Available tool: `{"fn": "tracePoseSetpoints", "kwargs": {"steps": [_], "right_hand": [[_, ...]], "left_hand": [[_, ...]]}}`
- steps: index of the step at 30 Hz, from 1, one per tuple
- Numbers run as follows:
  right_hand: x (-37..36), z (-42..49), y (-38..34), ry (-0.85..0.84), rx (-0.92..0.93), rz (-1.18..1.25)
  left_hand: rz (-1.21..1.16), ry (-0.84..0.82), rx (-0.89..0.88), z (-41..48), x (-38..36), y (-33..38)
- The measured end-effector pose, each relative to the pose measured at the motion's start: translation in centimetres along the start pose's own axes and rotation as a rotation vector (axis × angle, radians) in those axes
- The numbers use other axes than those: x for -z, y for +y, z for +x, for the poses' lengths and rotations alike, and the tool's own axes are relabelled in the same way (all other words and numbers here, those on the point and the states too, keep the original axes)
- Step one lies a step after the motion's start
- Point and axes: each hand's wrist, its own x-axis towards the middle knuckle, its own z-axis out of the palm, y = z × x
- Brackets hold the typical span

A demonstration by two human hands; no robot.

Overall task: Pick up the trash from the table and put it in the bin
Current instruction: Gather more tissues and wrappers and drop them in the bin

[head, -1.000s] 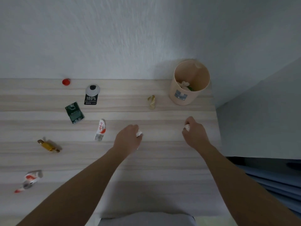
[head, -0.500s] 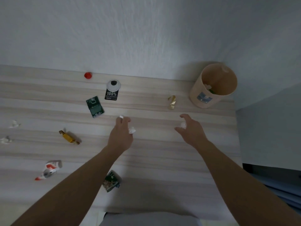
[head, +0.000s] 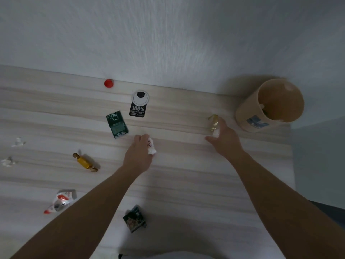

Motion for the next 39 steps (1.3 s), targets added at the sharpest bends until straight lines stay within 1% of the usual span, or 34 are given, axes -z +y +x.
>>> {"fn": "tracePoseSetpoints", "kwargs": {"steps": [5,9,12,16,20,24,28,30,34,39], "right_hand": [[-0.7,2.7,0.5,-0.023,-0.027,-0.049],[-0.9,3.8,0.9,-0.034,-0.003,-0.048],[-1.1,4.1,1.1,-0.041,0.012,-0.091],[-1.3,4.2,1.2,-0.007,0.046,-0.098],[-1.4,4.3,1.2,-0.012,0.051,-0.126],[-1.5,3.8,1.1,-0.043,0.081,-0.108],[-1.3,2.5,0.7,-0.099,0.084,-0.156],[-1.0,1.5,0.7,-0.11,0.081,-0.124],[-0.1,-0.4,0.8,-0.106,0.047,-0.033],[1.2,-2.7,0.3,-0.049,0.069,-0.012]], "left_hand": [[0.02,-0.039,-0.017,1.8,-0.2,-0.3],[0.073,-0.039,-0.054,2.8,-0.4,0.3],[0.105,-0.043,-0.083,3.3,-0.5,0.7],[0.11,-0.041,-0.08,3.7,-0.6,1.1],[0.082,-0.023,-0.093,3.7,-0.7,1.7],[0.057,-0.017,-0.128,3.5,-0.6,2.4],[0.065,-0.009,-0.104,3.1,-0.5,3.0],[0.07,-0.019,-0.081,2.7,-0.4,3.4],[0.074,0.0,-0.101,1.7,-0.2,4.4],[0.064,0.048,-0.156,0.0,0.7,5.8]]}}
